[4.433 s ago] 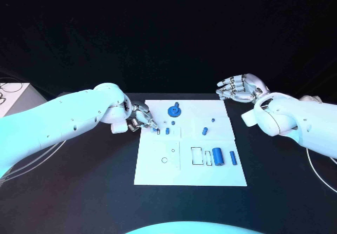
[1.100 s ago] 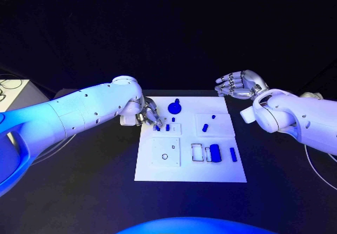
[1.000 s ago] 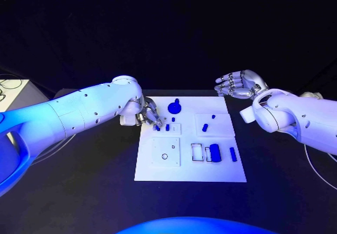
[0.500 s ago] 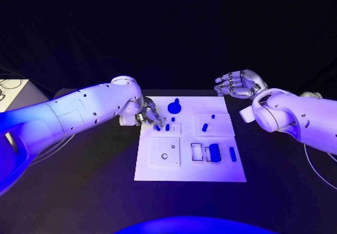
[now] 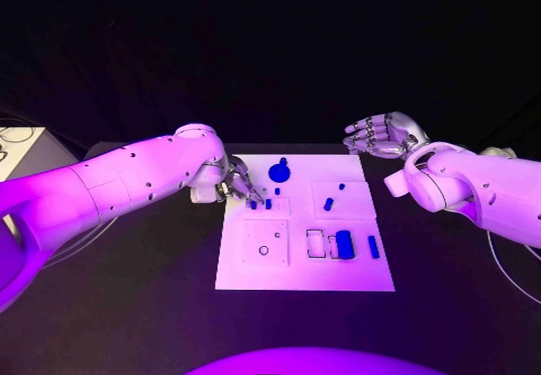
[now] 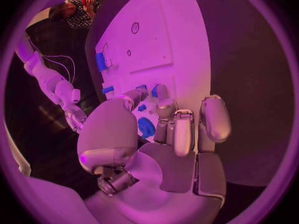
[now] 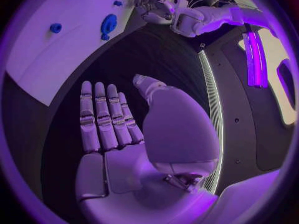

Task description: Assemble the parts on the task board

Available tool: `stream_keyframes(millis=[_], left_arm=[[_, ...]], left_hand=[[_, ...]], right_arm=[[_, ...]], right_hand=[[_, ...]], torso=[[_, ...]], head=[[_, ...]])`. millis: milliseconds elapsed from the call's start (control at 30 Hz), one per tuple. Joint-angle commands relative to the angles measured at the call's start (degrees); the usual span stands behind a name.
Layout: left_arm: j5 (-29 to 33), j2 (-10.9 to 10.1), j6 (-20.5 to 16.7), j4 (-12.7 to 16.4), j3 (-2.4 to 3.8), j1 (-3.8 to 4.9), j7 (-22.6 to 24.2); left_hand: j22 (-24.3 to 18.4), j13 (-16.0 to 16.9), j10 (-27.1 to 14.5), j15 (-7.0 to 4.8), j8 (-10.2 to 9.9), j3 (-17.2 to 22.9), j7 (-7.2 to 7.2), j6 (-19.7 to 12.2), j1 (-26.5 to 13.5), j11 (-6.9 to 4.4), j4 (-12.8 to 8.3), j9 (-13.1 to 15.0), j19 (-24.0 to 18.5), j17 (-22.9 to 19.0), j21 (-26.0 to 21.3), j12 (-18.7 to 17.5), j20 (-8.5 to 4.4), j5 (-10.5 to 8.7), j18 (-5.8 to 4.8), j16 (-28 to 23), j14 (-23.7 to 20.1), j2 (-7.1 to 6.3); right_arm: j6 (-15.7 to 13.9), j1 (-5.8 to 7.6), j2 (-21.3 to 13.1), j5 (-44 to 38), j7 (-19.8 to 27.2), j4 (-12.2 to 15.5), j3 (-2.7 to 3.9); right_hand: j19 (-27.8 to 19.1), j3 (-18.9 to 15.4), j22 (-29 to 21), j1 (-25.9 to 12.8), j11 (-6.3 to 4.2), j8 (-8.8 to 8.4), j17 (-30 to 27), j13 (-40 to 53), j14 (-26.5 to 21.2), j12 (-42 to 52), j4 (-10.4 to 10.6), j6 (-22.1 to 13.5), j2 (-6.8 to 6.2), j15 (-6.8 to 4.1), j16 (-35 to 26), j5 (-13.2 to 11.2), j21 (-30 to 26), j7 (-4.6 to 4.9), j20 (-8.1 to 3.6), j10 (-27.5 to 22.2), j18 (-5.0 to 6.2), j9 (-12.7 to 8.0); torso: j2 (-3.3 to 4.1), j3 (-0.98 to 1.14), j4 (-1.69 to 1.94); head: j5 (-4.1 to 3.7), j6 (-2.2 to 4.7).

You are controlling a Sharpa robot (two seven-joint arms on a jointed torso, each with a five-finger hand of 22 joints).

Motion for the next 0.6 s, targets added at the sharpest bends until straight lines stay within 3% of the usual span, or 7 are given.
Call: stream_keyframes(millis=[33,267,467,600], left_arm=[[-0.86,-0.30,-1.64,-0.03,-0.12,-0.22,-0.06],[-0.94,-1.23,-2.17,0.70,0.24,-0.23,-0.04],[-0.62,-2.07,-3.27,1.85,0.49,-0.24,0.08],[1.68,-2.85,-4.60,3.09,1.18,-0.26,0.48]], left_hand=[[0.05,0.05,0.02,-0.12,-0.05,-0.75,0.00,0.32,0.79,0.43,0.77,-0.06,0.35,12.61,-0.22,0.09,-0.13,-0.97,0.05,-0.05,5.44,-0.09],[0.19,0.35,0.23,-0.12,0.03,-2.71,-0.01,0.50,1.70,0.43,3.03,-0.02,0.46,12.71,-0.19,0.32,-0.11,-3.43,0.02,0.00,5.47,-0.29],[0.34,0.55,0.39,-0.09,0.13,-4.96,0.02,0.63,2.59,0.46,5.30,0.03,0.56,12.79,-0.15,0.49,-0.09,-7.26,-0.01,0.04,5.50,-0.01],[0.41,0.39,0.34,-0.09,0.20,-7.03,0.02,0.59,1.87,0.47,5.42,0.06,0.61,12.79,-0.14,0.46,-0.08,-10.58,-0.01,0.05,5.50,0.60]], right_arm=[[0.62,-0.05,0.00,-0.07,0.54,0.03,0.03],[0.62,-0.11,-0.09,-0.07,0.55,0.04,0.03],[0.63,-0.17,-0.09,-0.06,0.56,0.01,0.03],[0.65,-0.23,-0.10,0.03,0.57,-0.02,0.03]], right_hand=[[0.02,0.11,-0.08,-0.61,0.26,-0.39,-0.05,-0.08,0.42,-0.30,0.00,0.36,-0.02,0.03,-0.22,0.31,-0.03,2.04,0.10,0.21,0.41,-0.08],[0.02,0.11,-0.08,-0.61,0.26,-0.39,-0.05,-0.08,0.42,-0.30,0.00,0.36,-0.02,0.03,-0.22,0.31,-0.03,2.04,0.10,0.21,0.41,-0.08],[0.00,0.09,-0.08,-0.68,0.27,-0.41,-0.11,-0.08,0.42,-0.31,0.03,0.37,0.01,0.04,-0.23,0.30,-0.03,2.05,0.10,0.20,0.41,-0.09],[0.00,0.09,-0.08,-0.68,0.27,-0.41,-0.11,-0.08,0.42,-0.31,0.03,0.37,0.01,0.04,-0.23,0.30,-0.03,2.05,0.10,0.20,0.41,-0.09]], torso=[[-0.03,0.01,0.02],[0.01,0.01,0.00],[0.00,-0.01,0.03],[0.03,-0.04,-0.03]], head=[[0.02,0.06],[-0.01,0.13],[-0.08,0.09],[-0.05,0.09]])
